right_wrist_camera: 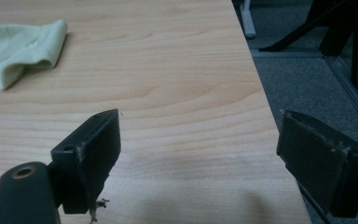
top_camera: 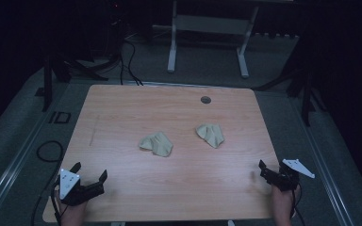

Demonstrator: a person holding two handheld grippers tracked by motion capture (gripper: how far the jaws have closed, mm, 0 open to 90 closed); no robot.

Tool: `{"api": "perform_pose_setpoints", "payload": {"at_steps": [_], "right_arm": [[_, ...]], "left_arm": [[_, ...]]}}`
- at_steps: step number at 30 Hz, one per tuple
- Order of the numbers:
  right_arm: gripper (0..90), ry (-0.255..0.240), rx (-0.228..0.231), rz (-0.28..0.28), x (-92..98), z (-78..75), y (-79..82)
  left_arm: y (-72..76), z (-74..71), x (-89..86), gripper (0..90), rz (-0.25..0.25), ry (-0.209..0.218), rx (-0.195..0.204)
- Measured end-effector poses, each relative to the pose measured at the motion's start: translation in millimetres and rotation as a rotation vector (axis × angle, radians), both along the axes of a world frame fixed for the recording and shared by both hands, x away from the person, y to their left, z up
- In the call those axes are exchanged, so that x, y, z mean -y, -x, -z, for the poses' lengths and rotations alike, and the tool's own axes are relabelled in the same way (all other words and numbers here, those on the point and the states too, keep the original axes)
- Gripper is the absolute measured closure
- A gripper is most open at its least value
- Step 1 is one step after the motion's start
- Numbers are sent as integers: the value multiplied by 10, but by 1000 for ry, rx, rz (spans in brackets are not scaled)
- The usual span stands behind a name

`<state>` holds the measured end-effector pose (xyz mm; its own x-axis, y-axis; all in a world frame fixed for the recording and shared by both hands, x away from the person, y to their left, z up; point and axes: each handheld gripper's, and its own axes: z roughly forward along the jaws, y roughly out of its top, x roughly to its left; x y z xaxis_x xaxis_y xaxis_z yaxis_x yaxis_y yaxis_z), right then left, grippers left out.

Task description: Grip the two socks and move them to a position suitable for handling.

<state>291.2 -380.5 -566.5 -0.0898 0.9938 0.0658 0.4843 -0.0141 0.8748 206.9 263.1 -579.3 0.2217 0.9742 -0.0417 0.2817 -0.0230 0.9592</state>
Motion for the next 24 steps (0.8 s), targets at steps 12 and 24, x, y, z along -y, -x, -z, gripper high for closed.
{"api": "perform_pose_setpoints", "payload": {"at_steps": [12,24], "right_arm": [[141,2,-102,-57,-100,-125,-55],[137,-12,-187,-180,-620,-271,-399]], "left_arm": [[43,-45,74,6,54,29,-19],[41,-24,219,5,128,22,-18]]}}
